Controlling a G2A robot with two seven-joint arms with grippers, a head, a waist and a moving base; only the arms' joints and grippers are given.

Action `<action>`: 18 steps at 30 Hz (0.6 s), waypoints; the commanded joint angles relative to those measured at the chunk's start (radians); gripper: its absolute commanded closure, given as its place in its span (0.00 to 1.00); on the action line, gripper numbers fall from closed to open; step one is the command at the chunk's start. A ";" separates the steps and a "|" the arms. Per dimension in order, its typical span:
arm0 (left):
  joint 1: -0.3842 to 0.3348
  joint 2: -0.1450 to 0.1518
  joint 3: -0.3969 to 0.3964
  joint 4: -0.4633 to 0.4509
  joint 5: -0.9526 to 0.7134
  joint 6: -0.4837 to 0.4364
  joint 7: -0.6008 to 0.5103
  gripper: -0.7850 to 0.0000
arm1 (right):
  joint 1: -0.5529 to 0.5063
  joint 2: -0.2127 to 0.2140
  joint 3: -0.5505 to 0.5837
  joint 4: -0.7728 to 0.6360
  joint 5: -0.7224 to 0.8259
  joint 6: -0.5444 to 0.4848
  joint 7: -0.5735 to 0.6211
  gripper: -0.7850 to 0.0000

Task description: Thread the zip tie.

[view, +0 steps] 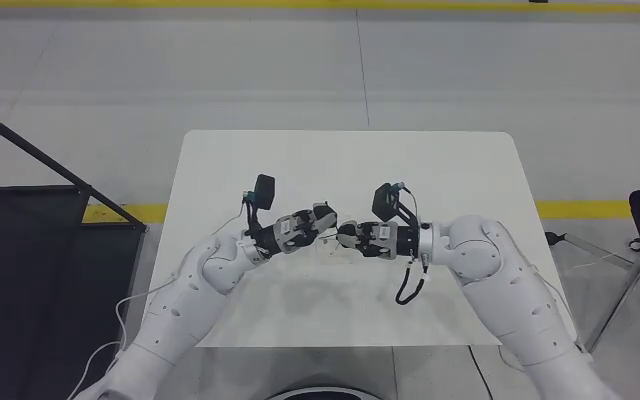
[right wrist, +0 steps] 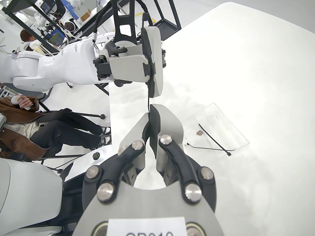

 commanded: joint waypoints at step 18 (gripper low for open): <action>0.006 -0.001 -0.009 -0.003 -0.003 0.000 0.010 0.85 | 0.017 0.000 -0.019 0.013 0.025 0.031 0.009 1.00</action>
